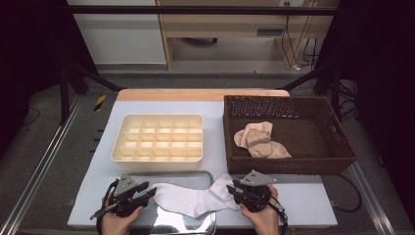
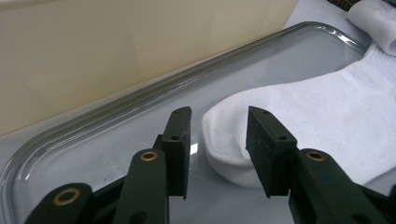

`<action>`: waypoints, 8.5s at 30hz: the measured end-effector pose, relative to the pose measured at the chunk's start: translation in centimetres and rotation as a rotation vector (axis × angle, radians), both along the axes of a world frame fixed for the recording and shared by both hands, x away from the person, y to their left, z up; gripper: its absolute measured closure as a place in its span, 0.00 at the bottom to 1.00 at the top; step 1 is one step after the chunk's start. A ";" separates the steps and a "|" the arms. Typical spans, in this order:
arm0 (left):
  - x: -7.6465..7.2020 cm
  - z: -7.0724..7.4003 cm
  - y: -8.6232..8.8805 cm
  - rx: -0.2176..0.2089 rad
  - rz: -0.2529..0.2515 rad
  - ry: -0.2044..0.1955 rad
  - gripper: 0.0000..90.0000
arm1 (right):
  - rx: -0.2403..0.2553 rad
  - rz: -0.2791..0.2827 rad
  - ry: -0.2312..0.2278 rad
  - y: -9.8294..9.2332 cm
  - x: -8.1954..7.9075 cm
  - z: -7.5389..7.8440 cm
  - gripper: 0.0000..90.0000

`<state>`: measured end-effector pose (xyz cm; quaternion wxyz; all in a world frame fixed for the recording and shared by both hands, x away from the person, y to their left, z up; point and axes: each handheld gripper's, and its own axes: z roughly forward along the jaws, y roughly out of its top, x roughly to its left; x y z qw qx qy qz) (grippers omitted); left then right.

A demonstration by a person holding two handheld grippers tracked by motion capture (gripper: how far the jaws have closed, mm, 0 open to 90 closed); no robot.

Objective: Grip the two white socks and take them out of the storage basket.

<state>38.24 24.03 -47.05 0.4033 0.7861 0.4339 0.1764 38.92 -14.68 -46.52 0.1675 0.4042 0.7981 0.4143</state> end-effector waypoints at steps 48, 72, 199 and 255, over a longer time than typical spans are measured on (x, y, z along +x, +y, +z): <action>0.0 -0.8 -2.2 0.004 -0.021 0.021 0.72 | 0.052 0.111 0.026 2.6 0.2 0.7 0.70; 0.1 -0.9 -2.7 0.006 -0.015 0.020 0.77 | -0.031 0.180 0.084 0.4 -1.6 -0.2 0.97; -0.7 -0.8 -7.3 -0.007 -0.115 0.017 0.94 | 0.104 -0.126 0.016 -5.2 1.2 0.0 0.90; 1.1 0.0 -7.7 0.002 -0.077 0.008 0.94 | 0.007 -0.142 0.156 -5.8 1.0 -1.5 0.91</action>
